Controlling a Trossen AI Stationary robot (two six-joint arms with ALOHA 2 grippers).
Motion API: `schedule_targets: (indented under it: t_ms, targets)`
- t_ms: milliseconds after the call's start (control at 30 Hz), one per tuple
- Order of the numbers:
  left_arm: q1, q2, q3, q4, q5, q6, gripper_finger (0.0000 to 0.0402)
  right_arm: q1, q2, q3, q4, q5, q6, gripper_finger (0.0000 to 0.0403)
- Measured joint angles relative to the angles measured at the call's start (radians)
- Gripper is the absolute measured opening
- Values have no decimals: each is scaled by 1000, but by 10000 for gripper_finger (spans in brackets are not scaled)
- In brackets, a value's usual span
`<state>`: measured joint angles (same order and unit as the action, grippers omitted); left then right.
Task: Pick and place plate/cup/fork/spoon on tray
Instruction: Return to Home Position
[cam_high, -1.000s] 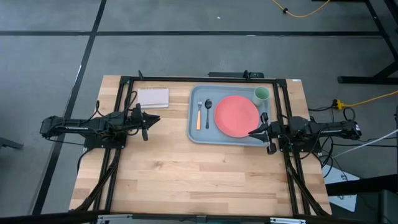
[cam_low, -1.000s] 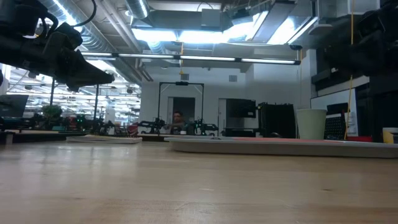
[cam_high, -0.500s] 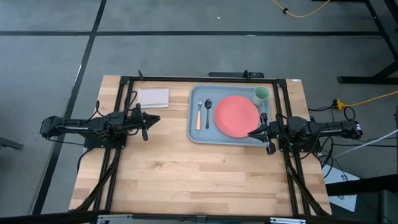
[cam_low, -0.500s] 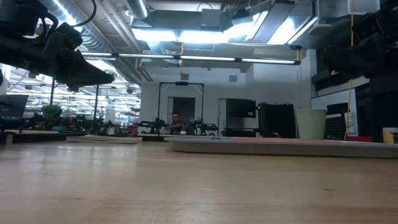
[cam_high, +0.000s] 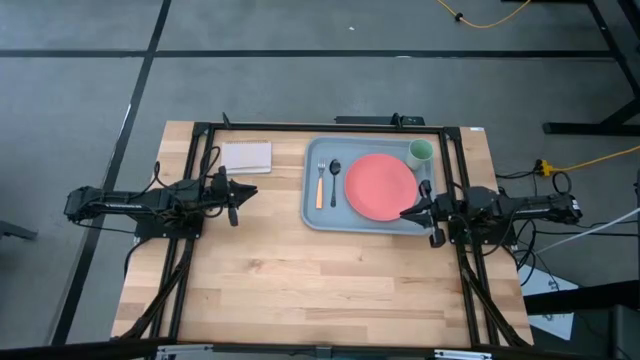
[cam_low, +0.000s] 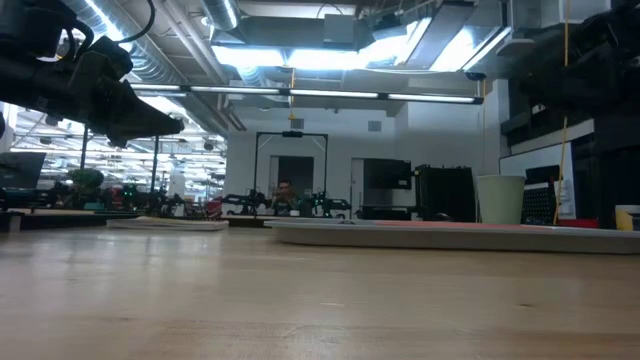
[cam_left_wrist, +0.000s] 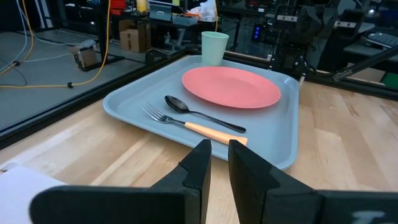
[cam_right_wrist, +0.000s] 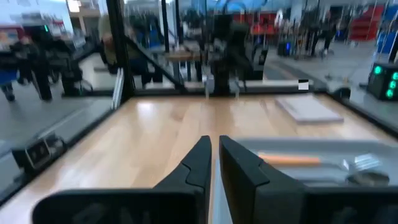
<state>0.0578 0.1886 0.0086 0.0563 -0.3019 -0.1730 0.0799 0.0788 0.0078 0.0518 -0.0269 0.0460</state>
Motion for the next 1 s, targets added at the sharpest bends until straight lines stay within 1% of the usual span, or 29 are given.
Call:
schedule_targets:
  t_ms: [233,467,1000]
  targets:
    - [0,0,0,0,0,0,50,0,-77,2,16,0,-1,37]
    - [0,0,0,0,0,0,50,0,-77,1,-25,0,-1,37]
    - [0,0,0,0,0,0,50,0,-77,1,-29,0,-1,37]
